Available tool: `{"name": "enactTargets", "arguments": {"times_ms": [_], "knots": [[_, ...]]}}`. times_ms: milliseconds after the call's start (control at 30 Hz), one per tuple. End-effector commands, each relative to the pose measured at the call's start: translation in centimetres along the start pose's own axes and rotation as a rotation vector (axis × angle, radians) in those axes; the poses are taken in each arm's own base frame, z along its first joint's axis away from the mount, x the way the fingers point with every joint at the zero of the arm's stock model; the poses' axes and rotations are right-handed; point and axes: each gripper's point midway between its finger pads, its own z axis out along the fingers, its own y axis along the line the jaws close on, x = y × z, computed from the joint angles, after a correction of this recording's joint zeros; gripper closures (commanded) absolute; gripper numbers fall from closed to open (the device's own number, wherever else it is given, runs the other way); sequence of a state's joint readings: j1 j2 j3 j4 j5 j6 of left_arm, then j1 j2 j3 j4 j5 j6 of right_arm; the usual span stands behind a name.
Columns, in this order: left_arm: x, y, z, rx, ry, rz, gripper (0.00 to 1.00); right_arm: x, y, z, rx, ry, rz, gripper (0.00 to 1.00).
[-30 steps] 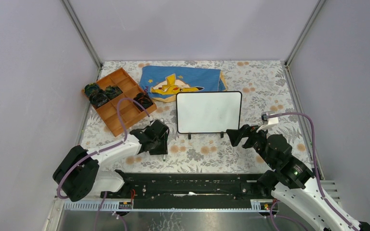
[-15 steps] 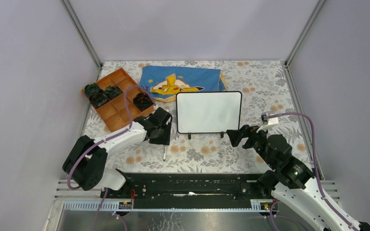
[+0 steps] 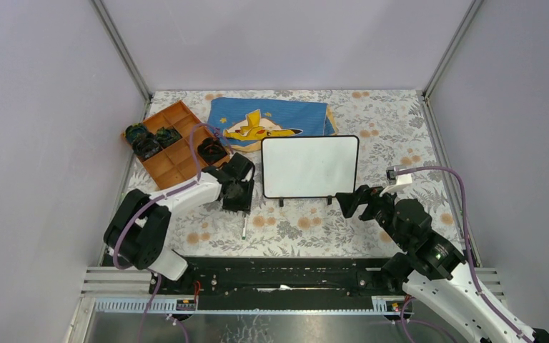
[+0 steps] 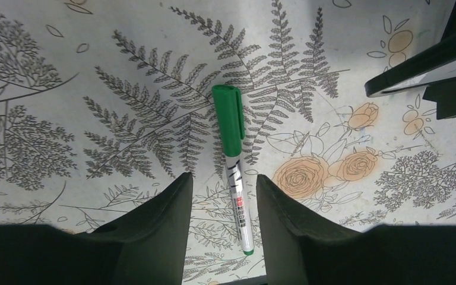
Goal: Write a sentence on the whiteboard
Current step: Open the whiteboard marker at the center of the board.
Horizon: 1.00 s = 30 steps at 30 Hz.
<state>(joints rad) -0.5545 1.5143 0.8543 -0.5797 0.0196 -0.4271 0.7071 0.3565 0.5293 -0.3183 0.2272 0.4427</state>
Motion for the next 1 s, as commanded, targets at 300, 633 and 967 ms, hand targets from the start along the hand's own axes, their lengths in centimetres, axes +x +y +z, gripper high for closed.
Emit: {"name": "enactTargets", "arguments": {"times_ms": [300,633,967], "knots": [[-0.1,-0.7,1.4,0.035,0.022,0.012,0.53,-0.7,0.2,0.4,0.006,-0.02,-0.002,0.06],[0.9,0.2,2.4,0.002,0.048,0.015,0.56,-0.7,0.1,0.4,0.01,-0.021,-0.005,0.06],[1.2,0.2,2.9,0.002,0.061,0.013,0.61,-0.6,0.0,0.4,0.014,-0.02,-0.006,0.06]]}}
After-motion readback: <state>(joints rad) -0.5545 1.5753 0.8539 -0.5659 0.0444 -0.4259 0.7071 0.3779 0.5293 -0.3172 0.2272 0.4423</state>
